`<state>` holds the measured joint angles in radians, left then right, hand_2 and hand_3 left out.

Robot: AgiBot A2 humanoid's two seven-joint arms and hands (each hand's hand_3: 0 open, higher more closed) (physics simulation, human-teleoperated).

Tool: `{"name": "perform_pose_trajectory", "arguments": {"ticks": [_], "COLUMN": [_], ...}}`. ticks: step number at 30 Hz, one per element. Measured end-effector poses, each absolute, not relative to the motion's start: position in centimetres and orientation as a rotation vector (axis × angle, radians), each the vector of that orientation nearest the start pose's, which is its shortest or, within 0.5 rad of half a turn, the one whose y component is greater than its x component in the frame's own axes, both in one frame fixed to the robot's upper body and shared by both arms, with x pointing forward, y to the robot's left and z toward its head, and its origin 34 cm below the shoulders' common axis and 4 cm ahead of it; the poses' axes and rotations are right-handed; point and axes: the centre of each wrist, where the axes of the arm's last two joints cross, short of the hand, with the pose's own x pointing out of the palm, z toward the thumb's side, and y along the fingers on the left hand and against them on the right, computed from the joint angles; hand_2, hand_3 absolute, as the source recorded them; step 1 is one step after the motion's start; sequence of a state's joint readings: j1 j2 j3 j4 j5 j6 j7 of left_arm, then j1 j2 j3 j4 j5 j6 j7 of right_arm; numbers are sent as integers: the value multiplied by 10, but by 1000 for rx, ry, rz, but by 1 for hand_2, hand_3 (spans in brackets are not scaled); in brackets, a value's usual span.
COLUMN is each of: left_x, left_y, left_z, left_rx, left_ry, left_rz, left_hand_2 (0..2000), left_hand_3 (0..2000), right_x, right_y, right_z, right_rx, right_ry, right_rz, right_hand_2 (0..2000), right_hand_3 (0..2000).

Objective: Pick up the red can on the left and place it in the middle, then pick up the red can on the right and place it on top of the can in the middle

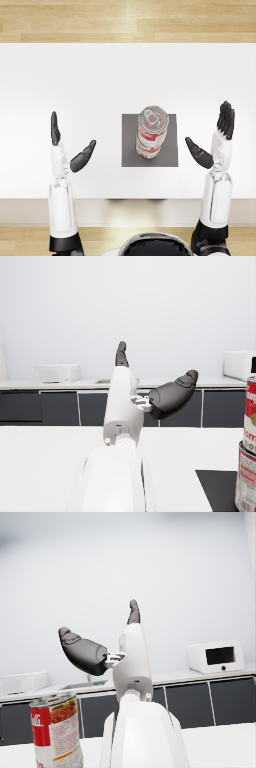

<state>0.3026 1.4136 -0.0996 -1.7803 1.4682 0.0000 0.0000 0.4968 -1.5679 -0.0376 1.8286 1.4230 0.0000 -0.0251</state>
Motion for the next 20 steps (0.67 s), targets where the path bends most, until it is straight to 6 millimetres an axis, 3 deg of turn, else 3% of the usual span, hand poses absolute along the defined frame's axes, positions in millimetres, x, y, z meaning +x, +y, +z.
{"name": "perform_pose_trajectory", "arguments": {"ticks": [7,20], "left_x": [266,267], "left_y": [243,244], "left_z": [224,221], "left_rx": [387,377], "left_ry": [-318,-311], "left_rz": [-1433,-1431], "left_hand_2": [0,0], "left_hand_3": [0,0], "right_x": [271,271], "right_y": [-200,-201], "right_z": [301,300], "right_rx": [-459,-459], "right_ry": [-691,-691], "right_rz": [1468,1464], "right_hand_2": [0,0], "right_hand_3": [0,0]}}
